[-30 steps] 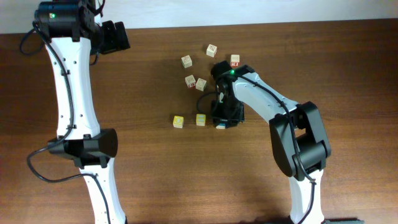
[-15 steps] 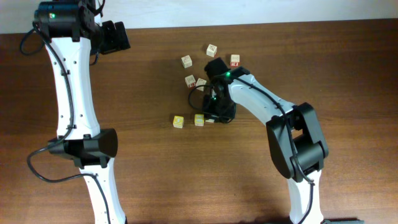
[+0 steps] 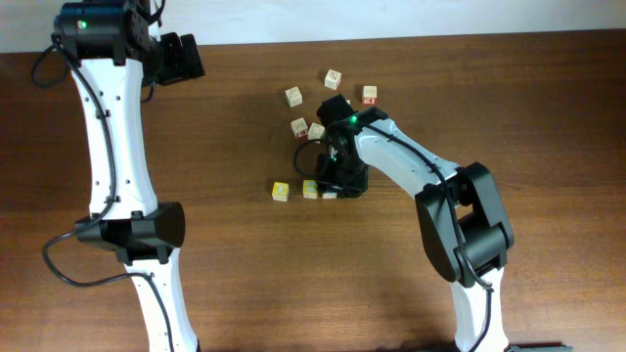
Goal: Rotate 3 blocks
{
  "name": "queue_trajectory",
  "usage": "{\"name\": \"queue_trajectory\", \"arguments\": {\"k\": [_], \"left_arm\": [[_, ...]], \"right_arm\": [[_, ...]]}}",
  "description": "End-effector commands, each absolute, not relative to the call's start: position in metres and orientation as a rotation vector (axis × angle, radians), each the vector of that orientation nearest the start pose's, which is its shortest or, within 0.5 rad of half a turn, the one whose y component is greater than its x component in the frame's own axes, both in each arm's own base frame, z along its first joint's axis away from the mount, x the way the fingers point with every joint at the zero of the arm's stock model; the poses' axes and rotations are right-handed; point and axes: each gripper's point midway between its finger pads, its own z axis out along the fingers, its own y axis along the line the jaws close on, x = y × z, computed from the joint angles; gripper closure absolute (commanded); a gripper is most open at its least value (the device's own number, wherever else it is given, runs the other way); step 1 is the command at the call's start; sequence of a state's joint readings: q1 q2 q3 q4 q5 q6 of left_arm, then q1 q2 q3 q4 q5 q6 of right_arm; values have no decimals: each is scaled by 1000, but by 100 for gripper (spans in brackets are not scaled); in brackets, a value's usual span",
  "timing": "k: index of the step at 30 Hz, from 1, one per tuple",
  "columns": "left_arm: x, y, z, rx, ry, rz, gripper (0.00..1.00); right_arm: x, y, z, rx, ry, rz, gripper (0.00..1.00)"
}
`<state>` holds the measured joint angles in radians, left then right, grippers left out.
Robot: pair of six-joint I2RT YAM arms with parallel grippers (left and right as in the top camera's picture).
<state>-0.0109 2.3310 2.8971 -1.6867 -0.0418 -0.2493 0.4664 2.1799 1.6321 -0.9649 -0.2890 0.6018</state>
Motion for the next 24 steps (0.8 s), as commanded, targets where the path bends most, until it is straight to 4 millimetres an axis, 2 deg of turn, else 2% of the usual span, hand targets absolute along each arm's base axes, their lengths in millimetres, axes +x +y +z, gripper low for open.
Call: {"name": "queue_trajectory", "arguments": {"k": [1,5,12,14,18,20,24], "left_arm": [[479,1,284,-305,2626,-28,1],[479,1,284,-305,2626,-28,1],[479,1,284,-305,2626,-28,1],[479,1,284,-305,2626,-28,1],[479,1,284,-305,2626,-28,1],[479,1,284,-305,2626,-28,1],[479,1,284,-305,2626,-28,1]], "right_arm": [[356,234,12,208,3209,423,52],[358,235,19,200,3204,427,52],[377,246,74,95,3128,465,52],[381,260,79,56,3091,520,53],[389,296,78,-39,3005,611,65],[397,321,74,-31,2947,667,72],[399,346,68,-64,2901,715,74]]}}
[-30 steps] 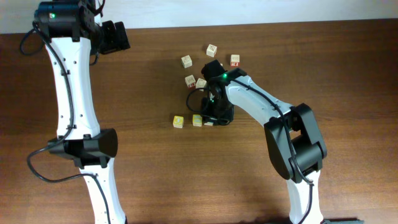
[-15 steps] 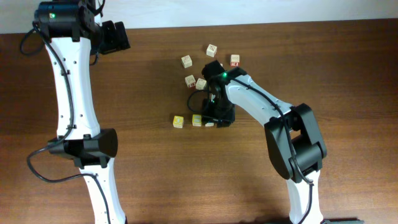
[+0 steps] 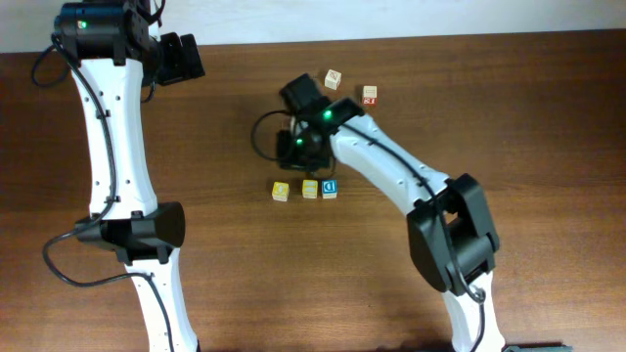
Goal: Rotate 3 blocks
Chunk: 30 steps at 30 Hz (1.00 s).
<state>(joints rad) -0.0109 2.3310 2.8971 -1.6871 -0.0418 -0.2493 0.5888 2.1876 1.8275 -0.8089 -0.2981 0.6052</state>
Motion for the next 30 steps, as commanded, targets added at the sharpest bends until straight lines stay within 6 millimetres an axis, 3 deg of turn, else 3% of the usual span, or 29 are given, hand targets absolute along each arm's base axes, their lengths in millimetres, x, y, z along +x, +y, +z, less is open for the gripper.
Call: {"name": "queue_trajectory", "arguments": {"k": [1,4,12,20,30], "left_arm": [[479,1,284,-305,2626,-28,1],[479,1,284,-305,2626,-28,1],[479,1,284,-305,2626,-28,1],[479,1,285,-305,2626,-28,1],[479,1,284,-305,2626,-28,1]], "right_arm": [[397,352,67,-80,2897,721,74],[385,369,64,-152,2894,724,73],[368,384,43,-263,2919,689,73],[360,378,37,-314,2948,634,73],[356,356,28,-316,2987,465,73]]}}
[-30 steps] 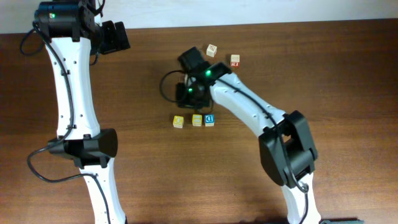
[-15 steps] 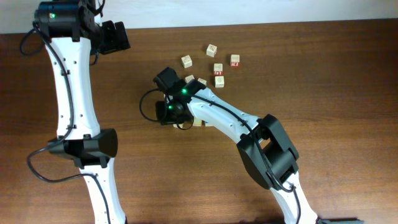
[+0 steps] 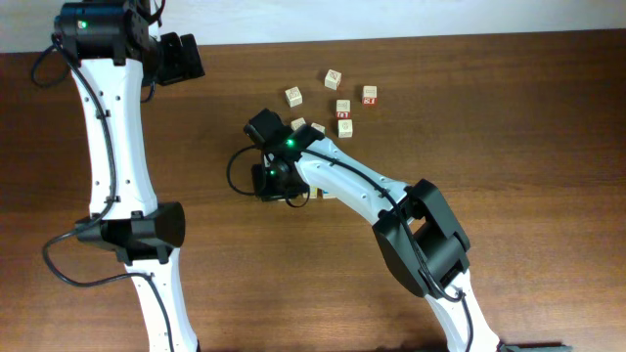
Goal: Rotate 3 blocks
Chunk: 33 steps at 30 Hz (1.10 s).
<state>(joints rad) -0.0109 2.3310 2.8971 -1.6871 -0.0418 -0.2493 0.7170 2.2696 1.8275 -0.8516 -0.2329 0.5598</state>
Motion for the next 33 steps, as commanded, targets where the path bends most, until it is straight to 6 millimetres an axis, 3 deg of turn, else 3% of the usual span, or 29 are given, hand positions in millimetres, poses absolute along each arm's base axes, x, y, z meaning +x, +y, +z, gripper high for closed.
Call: {"name": "queue_trajectory", "arguments": {"k": [1,6,17,33], "left_arm": [[479,1,284,-305,2626,-28,1],[479,1,284,-305,2626,-28,1],[479,1,284,-305,2626,-28,1],[479,1,284,-305,2626,-28,1]], "right_arm": [[357,354,27,-315,2988,453,73],[358,350,26,-311,2989,426,74],[387,342,30,-251,2907,410,73],[380,345,29,-353,2917,430,73]]}}
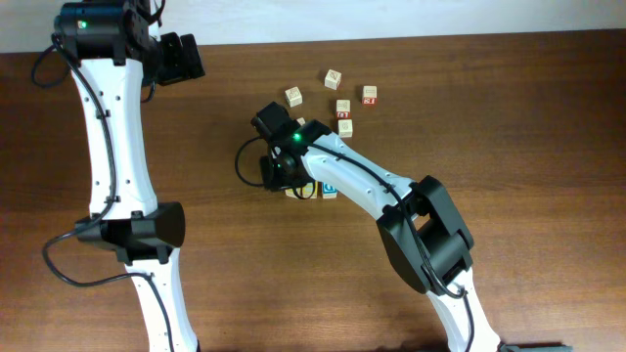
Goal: Rotate 3 blocks
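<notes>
Small wooden blocks lie on the brown table point(509, 117). A loose group is at the back: one block point(293, 96), another point(334, 78), a red-marked one point(370, 94), and two close together point(343, 108) point(344, 127). Nearer the front is a short row with a blue-faced block point(330, 188) at its right and a yellow block point(294, 192) peeking out at its left. My right gripper point(278, 172) hangs over the row's left end; its fingers are hidden under the wrist. My left gripper point(184, 59) sits far back left, away from all blocks.
The left arm point(117, 147) runs down the left side of the table, its base joint point(142, 233) near the front. The right arm point(391, 196) crosses diagonally from the front right over the block row. A black cable point(243, 161) loops beside the right wrist.
My right gripper has shifted slightly back and to the right, still over the left end of the row. The blue block and a bit of yellow now show. The left arm is unchanged.
My right gripper was first at the blue block on the row's right end. It then stood behind the row, with all three row blocks in plain view. Later it was down over the leftmost yellow block, and now sits just behind that spot.
</notes>
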{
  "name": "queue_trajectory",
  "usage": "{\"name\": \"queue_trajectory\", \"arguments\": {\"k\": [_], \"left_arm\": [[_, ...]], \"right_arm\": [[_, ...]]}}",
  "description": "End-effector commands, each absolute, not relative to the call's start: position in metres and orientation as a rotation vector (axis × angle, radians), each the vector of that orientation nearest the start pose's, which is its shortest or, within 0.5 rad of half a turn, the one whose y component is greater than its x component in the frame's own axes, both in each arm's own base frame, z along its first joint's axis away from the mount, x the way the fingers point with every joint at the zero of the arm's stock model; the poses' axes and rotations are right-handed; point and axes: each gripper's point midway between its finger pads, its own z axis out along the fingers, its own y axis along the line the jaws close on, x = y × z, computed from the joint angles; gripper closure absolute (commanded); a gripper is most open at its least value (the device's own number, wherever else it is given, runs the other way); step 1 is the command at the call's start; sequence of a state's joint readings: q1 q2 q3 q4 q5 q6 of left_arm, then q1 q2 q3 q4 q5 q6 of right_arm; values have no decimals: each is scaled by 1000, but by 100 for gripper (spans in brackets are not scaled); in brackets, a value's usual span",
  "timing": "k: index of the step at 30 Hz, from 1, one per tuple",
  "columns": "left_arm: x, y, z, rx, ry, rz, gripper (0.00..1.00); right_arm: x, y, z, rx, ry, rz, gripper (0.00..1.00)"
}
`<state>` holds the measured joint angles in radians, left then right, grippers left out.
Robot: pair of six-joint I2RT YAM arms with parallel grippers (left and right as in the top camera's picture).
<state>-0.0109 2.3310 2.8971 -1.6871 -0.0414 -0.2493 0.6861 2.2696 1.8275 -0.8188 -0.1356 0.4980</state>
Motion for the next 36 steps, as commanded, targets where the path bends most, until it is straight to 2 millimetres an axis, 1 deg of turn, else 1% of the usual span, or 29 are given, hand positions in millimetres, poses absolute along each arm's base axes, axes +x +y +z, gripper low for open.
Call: {"name": "queue_trajectory", "arguments": {"k": [1,7,14,23,29,31,33,36], "left_arm": [[479,1,284,-305,2626,-28,1],[479,1,284,-305,2626,-28,1],[479,1,284,-305,2626,-28,1],[479,1,284,-305,2626,-28,1],[479,1,284,-305,2626,-28,1],[479,1,284,-305,2626,-28,1],[479,1,284,-305,2626,-28,1],[479,1,284,-305,2626,-28,1]], "right_arm": [[379,346,30,-358,2918,439,73],[378,346,30,-387,2919,445,73],[371,336,26,-391,2959,393,73],[377,316,24,-332,2994,357,73],[385,311,25,-300,2986,364,73],[389,312,30,-293,2975,378,73],[398,312,47,-278,2957,409,73],[413,309,87,-246,2909,437,73]]}}
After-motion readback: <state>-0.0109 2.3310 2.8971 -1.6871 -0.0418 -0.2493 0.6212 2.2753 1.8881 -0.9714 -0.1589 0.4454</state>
